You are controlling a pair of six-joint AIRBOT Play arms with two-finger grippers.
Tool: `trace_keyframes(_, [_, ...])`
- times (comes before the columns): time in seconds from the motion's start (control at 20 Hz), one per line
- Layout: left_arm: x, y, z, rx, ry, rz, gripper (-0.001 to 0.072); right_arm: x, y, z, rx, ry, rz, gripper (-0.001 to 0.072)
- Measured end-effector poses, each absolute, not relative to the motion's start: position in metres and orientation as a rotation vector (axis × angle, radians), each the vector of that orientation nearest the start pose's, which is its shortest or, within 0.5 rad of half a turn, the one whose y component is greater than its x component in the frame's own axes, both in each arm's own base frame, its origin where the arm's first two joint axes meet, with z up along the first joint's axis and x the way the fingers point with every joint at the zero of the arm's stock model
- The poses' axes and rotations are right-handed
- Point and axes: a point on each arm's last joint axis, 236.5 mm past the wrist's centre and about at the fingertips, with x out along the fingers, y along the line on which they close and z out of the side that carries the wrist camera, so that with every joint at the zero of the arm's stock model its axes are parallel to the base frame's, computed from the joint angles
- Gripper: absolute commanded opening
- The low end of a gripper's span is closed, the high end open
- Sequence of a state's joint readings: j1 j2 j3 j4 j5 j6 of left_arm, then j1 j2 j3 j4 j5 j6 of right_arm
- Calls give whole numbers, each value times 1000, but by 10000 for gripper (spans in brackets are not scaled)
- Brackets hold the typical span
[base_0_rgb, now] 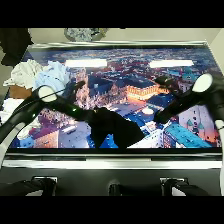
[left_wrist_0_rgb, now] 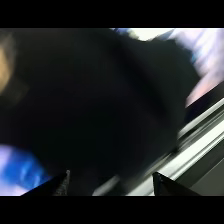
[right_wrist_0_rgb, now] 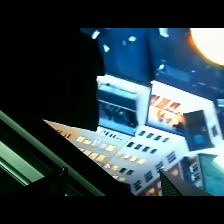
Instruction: Fold the shirts.
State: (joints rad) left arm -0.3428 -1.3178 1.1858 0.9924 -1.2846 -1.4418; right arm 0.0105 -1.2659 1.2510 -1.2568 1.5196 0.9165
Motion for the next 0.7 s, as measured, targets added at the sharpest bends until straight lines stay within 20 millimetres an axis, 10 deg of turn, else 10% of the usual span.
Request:
trace_keyframes(0.25, [249, -214, -40, -175, 1535, -598, 611, 294, 103, -27, -99, 1459, 800, 709])
trace_keyframes(0.55, [251, -237, -84, -252, 1480, -559, 588, 292, 109, -60, -24, 1447, 757, 711])
trace_keyframes(0.6, [253, -241, -87, -269, 1474, -552, 539, 294, 109, -62, -18, 1438, 742, 711])
trace_keyframes(0.7, [259, -245, -93, -289, 1448, -540, 130, 300, 109, -67, 6, 1429, 707, 711])
